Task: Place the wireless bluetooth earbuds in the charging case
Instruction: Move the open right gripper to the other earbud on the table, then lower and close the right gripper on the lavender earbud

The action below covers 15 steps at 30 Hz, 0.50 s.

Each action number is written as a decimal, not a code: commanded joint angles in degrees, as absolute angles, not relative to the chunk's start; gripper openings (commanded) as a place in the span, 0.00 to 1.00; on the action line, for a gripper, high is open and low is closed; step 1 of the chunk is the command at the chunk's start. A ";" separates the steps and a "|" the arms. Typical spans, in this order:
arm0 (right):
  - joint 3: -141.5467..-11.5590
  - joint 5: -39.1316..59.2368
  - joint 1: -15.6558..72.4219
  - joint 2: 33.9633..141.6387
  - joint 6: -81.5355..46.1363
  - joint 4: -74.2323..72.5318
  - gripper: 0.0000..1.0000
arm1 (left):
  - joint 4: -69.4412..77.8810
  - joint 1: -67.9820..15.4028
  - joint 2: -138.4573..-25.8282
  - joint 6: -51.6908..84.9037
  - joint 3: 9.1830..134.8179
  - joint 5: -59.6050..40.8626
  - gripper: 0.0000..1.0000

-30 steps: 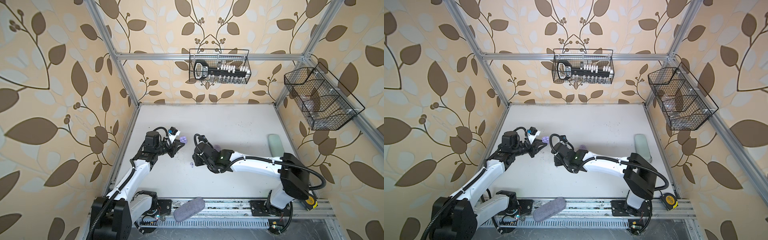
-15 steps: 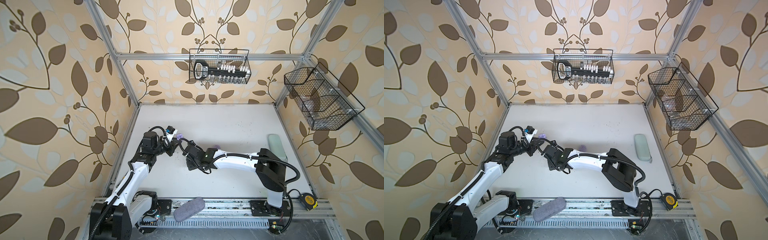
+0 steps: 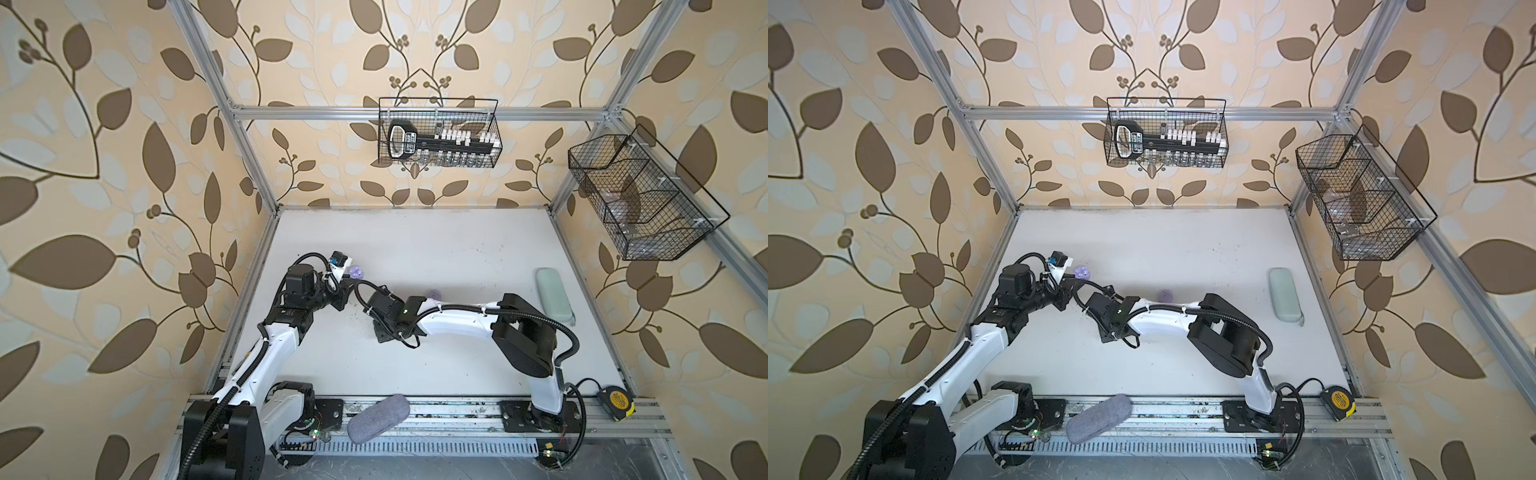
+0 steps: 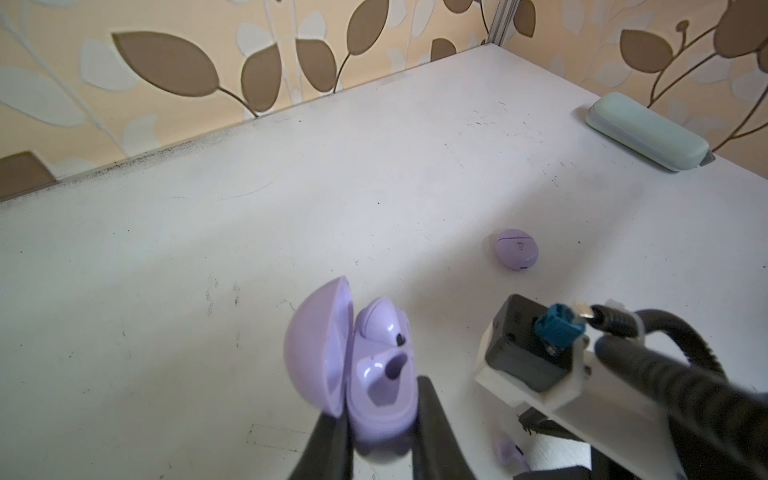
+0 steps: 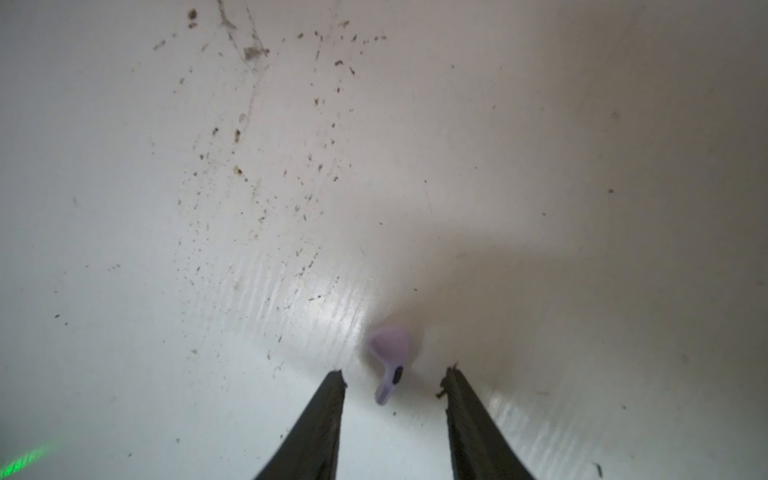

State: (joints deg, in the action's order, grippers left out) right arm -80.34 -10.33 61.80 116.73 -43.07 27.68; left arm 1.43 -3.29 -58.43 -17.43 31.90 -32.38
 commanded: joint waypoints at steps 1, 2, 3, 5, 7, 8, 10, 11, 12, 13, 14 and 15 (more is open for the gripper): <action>-82.22 -9.36 61.54 118.10 -44.02 28.53 0.42 | 3.69 -2.77 -58.66 -16.88 31.78 -31.90 0.00; -82.44 -9.32 61.52 118.33 -43.94 28.47 0.42 | 3.69 -2.73 -58.78 -16.87 31.78 -31.90 0.00; -82.72 -9.31 61.57 118.50 -43.86 28.55 0.42 | 3.69 -2.72 -58.80 -16.87 31.75 -31.90 0.00; -83.40 -9.22 61.52 119.06 -43.64 28.64 0.42 | 3.87 -2.77 -58.97 -16.86 31.81 -31.73 0.00; -83.99 -9.14 61.57 119.73 -43.45 28.85 0.41 | 3.95 -2.72 -59.13 -16.87 31.80 -31.47 0.00; -84.26 -9.12 61.60 120.00 -43.34 28.88 0.41 | 3.96 -2.73 -59.23 -16.87 31.75 -31.46 0.00; -85.00 -9.07 61.70 120.69 -43.02 29.22 0.41 | 3.96 -2.77 -59.30 -16.87 31.77 -31.46 0.00; -85.48 -9.26 61.81 121.00 -42.90 29.63 0.41 | 3.96 -2.74 -59.26 -16.85 31.81 -31.50 0.00; -85.75 -9.36 61.83 121.23 -42.77 29.88 0.41 | 3.96 -2.77 -59.33 -16.85 31.80 -31.42 0.00; -86.02 -9.63 61.95 121.45 -42.64 30.12 0.41 | 3.96 -2.73 -59.33 -16.84 31.81 -31.39 0.00; -86.26 -9.88 62.05 121.62 -42.55 30.40 0.41 | 3.94 -2.73 -59.40 -16.81 31.77 -31.30 0.00; -86.35 -9.95 62.09 121.72 -42.37 30.65 0.40 | 3.95 -2.72 -59.41 -16.79 31.81 -31.29 0.00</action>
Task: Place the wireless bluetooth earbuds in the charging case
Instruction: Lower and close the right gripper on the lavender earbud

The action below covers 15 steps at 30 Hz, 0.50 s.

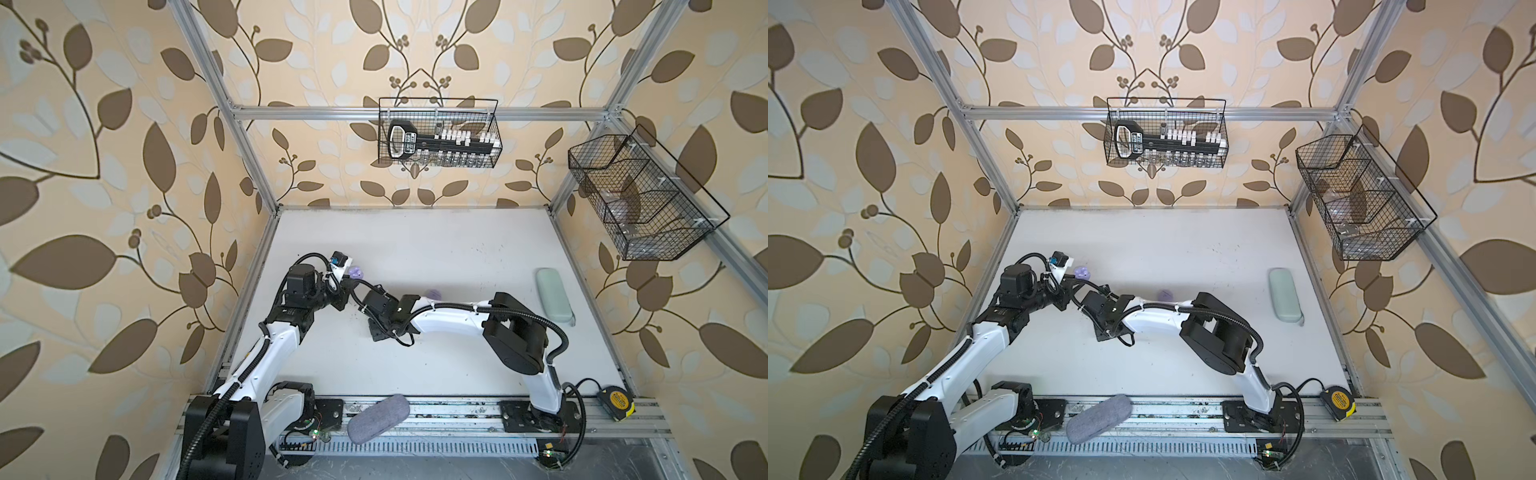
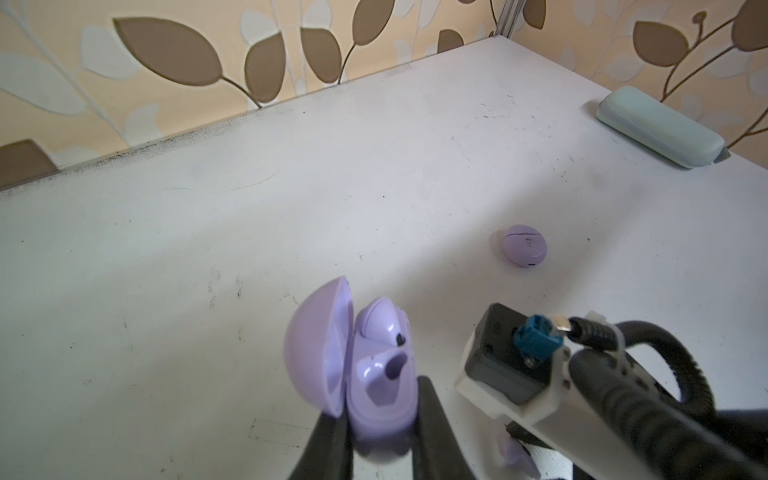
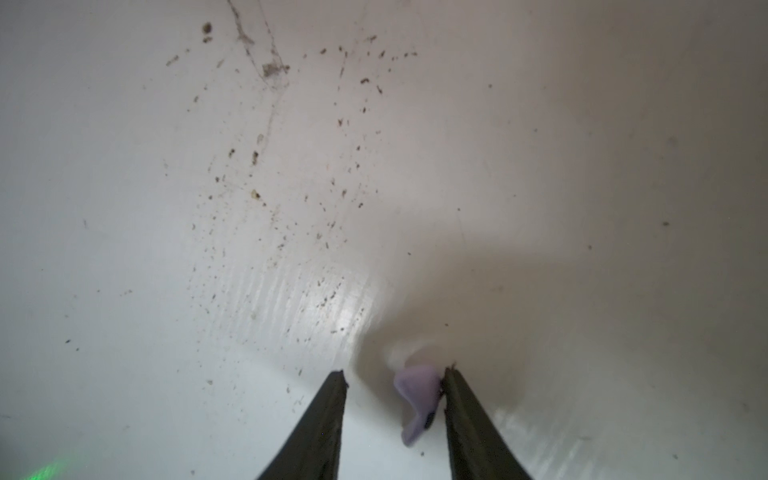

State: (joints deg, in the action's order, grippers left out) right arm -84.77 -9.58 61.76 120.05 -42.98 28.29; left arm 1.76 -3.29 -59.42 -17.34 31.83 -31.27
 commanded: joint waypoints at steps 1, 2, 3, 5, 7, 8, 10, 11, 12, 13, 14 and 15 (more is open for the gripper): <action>-86.46 -10.10 62.14 121.81 -42.33 30.76 0.40 | 3.96 -2.72 -59.41 -16.79 31.82 -31.30 0.00; -86.61 -10.08 62.22 121.92 -42.12 30.92 0.40 | 3.96 -2.80 -59.41 -16.79 31.81 -31.38 0.00; -86.79 -10.04 62.30 122.07 -41.94 31.11 0.40 | 4.03 -2.77 -59.41 -16.83 31.74 -31.38 0.00; -87.26 -10.07 62.45 122.45 -41.34 31.61 0.40 | 4.04 -2.74 -59.58 -16.83 31.76 -31.33 0.00; -87.54 -10.58 62.56 122.68 -41.18 32.28 0.39 | 4.04 -2.72 -59.68 -16.79 31.82 -31.38 0.00; -87.54 -10.91 62.57 122.70 -41.14 32.49 0.40 | 4.04 -2.73 -59.72 -16.79 31.80 -31.38 0.00; -87.59 -11.31 62.66 122.65 -40.78 32.88 0.40 | 3.97 -2.75 -59.77 -16.70 31.84 -31.45 0.01; -87.63 -11.39 62.67 122.68 -40.46 33.06 0.40 | 3.96 -2.72 -59.76 -16.70 31.87 -31.59 0.01; -87.79 -11.50 62.66 122.84 -40.28 33.28 0.39 | 3.96 -2.72 -59.77 -16.72 31.84 -31.64 0.01; -88.23 -11.62 62.61 123.01 -40.04 33.67 0.37 | 3.96 -2.73 -59.77 -16.70 31.84 -31.77 0.01; -88.66 -11.96 62.67 123.34 -39.69 34.32 0.35 | 3.91 -2.72 -59.84 -16.70 31.91 -31.82 0.01; -89.14 -12.33 62.81 123.55 -39.62 34.89 0.35 | 3.87 -2.72 -59.85 -16.70 31.98 -31.82 0.01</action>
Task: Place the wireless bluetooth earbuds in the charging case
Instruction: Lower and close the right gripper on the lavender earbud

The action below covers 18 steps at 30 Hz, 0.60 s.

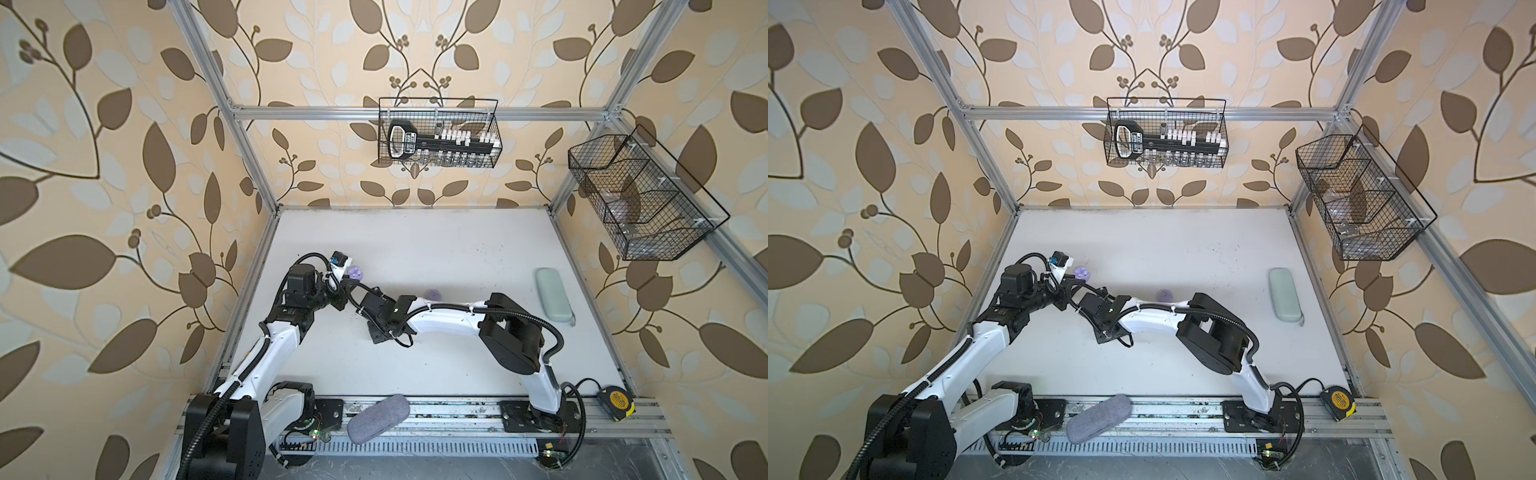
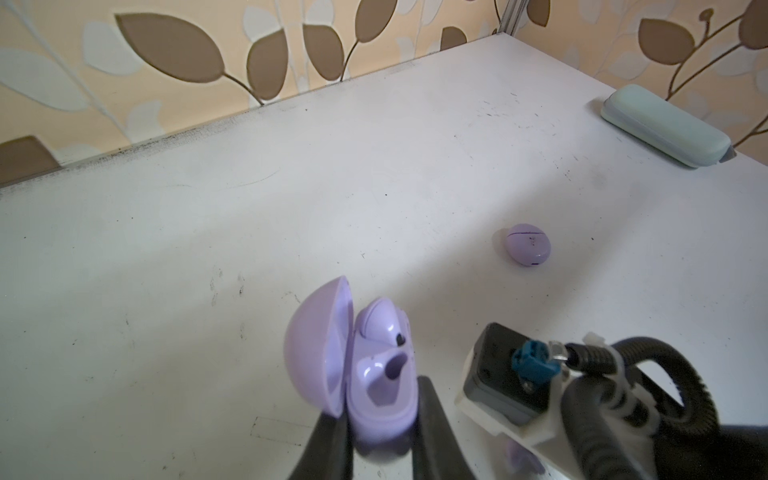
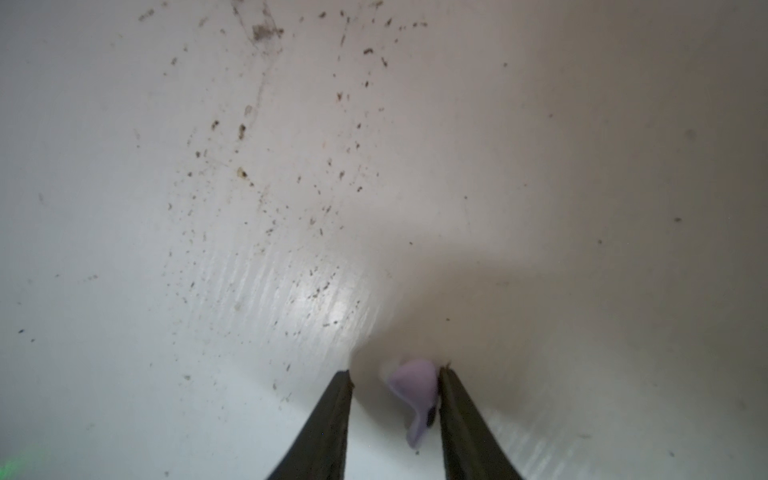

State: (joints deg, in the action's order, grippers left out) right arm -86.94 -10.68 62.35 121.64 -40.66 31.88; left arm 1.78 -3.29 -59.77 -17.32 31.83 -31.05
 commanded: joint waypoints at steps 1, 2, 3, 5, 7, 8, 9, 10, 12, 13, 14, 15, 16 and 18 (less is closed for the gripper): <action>-89.59 -12.72 62.84 123.74 -39.38 35.40 0.35 | 3.87 -2.72 -59.85 -16.70 31.91 -31.82 0.01; -89.96 -12.90 62.91 123.90 -39.13 35.80 0.34 | 3.95 -2.72 -59.85 -16.70 31.96 -31.82 0.01; -90.15 -12.92 62.93 124.00 -39.05 35.99 0.34 | 3.96 -2.72 -59.85 -16.78 31.98 -31.82 0.01; -90.67 -13.18 62.91 124.34 -38.94 36.60 0.34 | 3.96 -2.72 -59.85 -16.71 31.92 -31.73 0.01; -91.35 -13.38 62.93 124.80 -38.83 37.24 0.33 | 3.96 -2.72 -59.83 -16.70 31.96 -31.81 0.01; -91.63 -13.40 62.92 124.96 -38.85 37.50 0.33 | 3.96 -2.72 -59.82 -16.70 31.98 -31.82 0.01; -91.88 -13.56 62.89 125.13 -38.81 37.77 0.33 | 3.96 -2.72 -59.85 -16.70 31.93 -31.81 0.01; -92.17 -13.79 63.01 125.28 -38.76 38.17 0.33 | 3.96 -2.77 -59.85 -16.70 31.97 -31.82 0.01; -92.71 -14.14 63.07 125.50 -38.56 38.74 0.32 | 3.97 -2.72 -59.81 -16.70 31.92 -31.82 0.01; -92.95 -14.36 63.06 125.62 -38.49 39.12 0.32 | 3.96 -2.75 -59.85 -16.70 31.95 -31.89 0.01; -93.23 -14.50 63.19 125.77 -38.32 39.49 0.31 | 3.96 -2.72 -59.85 -16.70 31.98 -31.90 0.02; -93.40 -14.58 63.24 125.85 -38.16 39.70 0.31 | 3.96 -2.72 -59.85 -16.70 31.98 -31.90 0.02; -93.59 -14.78 63.35 125.96 -38.06 40.03 0.30 | 3.96 -2.75 -59.85 -16.70 31.99 -31.90 0.02; -93.94 -15.03 63.48 126.25 -37.90 40.55 0.29 | 3.96 -2.77 -59.85 -16.70 31.99 -31.99 0.02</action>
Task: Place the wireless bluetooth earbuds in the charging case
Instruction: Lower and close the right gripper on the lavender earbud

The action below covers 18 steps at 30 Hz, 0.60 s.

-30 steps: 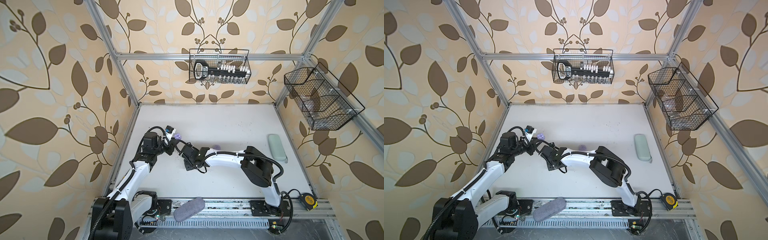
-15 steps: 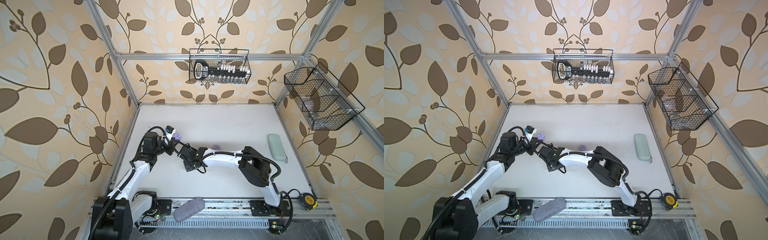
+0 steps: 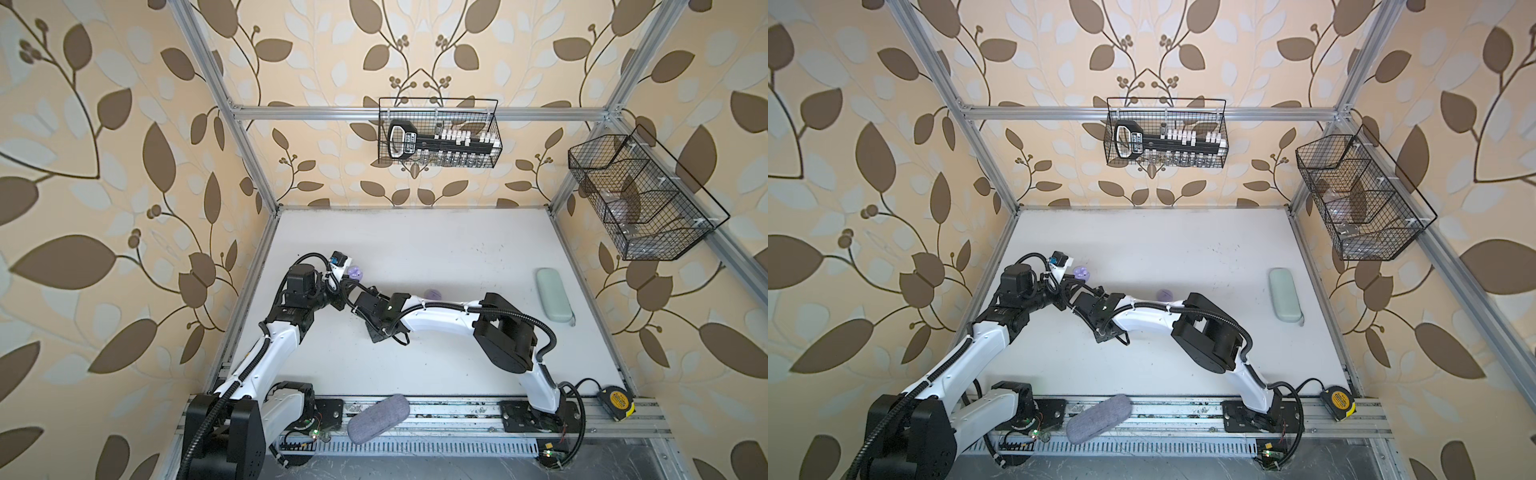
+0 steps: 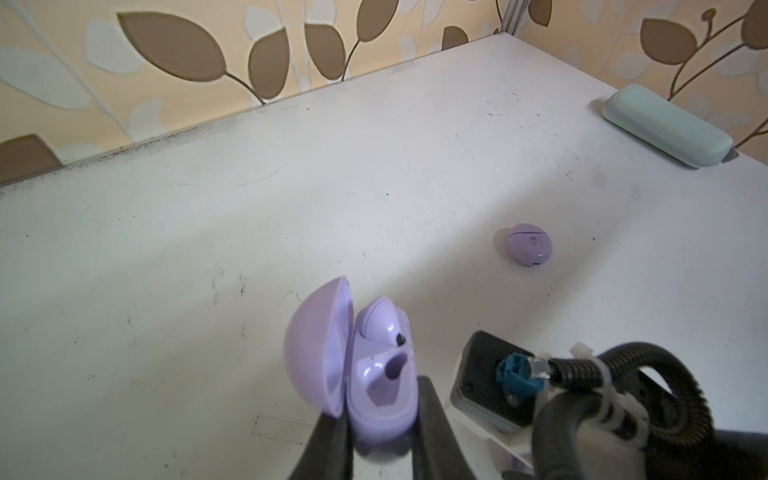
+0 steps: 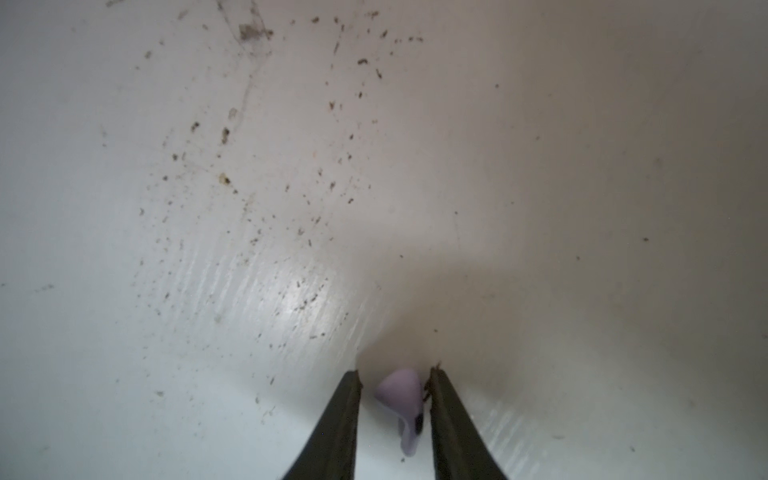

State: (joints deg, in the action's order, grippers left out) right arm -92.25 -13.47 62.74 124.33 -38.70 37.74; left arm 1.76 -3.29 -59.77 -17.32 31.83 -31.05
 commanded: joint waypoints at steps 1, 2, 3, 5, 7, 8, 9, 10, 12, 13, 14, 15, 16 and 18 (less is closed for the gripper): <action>-94.13 -15.02 63.46 126.42 -37.75 40.77 0.29 | 3.96 -2.72 -59.85 -16.70 31.95 -31.99 0.02; -94.30 -15.11 63.46 126.56 -37.71 40.94 0.28 | 3.96 -2.72 -59.85 -16.70 31.97 -31.99 0.01; -94.46 -15.07 63.44 126.60 -37.71 41.03 0.28 | 3.96 -2.72 -59.85 -16.70 31.97 -32.08 0.02; -94.81 -15.19 63.46 126.90 -37.68 41.35 0.28 | 3.89 -2.72 -59.83 -16.70 31.94 -32.08 0.02; -95.06 -15.38 63.53 127.07 -37.61 41.67 0.28 | 3.87 -2.77 -59.76 -16.70 31.98 -32.16 0.02; -95.16 -15.51 63.54 127.04 -37.60 41.90 0.28 | 3.87 -2.72 -59.68 -16.70 31.99 -32.17 0.02; -95.19 -15.60 63.54 127.08 -37.62 42.00 0.28 | 3.87 -2.72 -59.68 -16.70 31.99 -32.18 0.02; -95.21 -15.69 63.54 127.09 -37.58 42.09 0.28 | 3.86 -2.72 -59.74 -16.70 31.99 -32.25 0.02; -95.19 -15.73 63.54 127.13 -37.44 42.19 0.28 | 3.85 -2.72 -59.85 -16.66 31.99 -32.34 0.02; -95.28 -15.73 63.52 127.17 -37.36 42.23 0.27 | 3.78 -2.77 -59.87 -16.70 32.03 -32.43 0.02; -95.34 -15.81 63.54 127.26 -37.22 42.35 0.27 | 3.78 -2.72 -59.94 -16.70 32.04 -32.43 0.02; -95.40 -15.79 63.54 127.22 -37.26 42.37 0.25 | 3.78 -2.72 -59.94 -16.62 32.01 -32.43 0.02; -95.45 -15.82 63.54 127.35 -37.29 42.53 0.24 | 3.78 -2.72 -59.94 -16.61 32.01 -32.43 0.02; -95.45 -15.73 63.54 127.27 -37.15 42.54 0.24 | 3.78 -2.72 -59.85 -16.57 32.06 -32.52 0.02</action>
State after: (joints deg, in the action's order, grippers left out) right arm -93.86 -14.66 62.89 125.45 -37.82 40.16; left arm 1.74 -3.27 -59.77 -17.30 31.83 -31.07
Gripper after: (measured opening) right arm 0.243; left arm 0.214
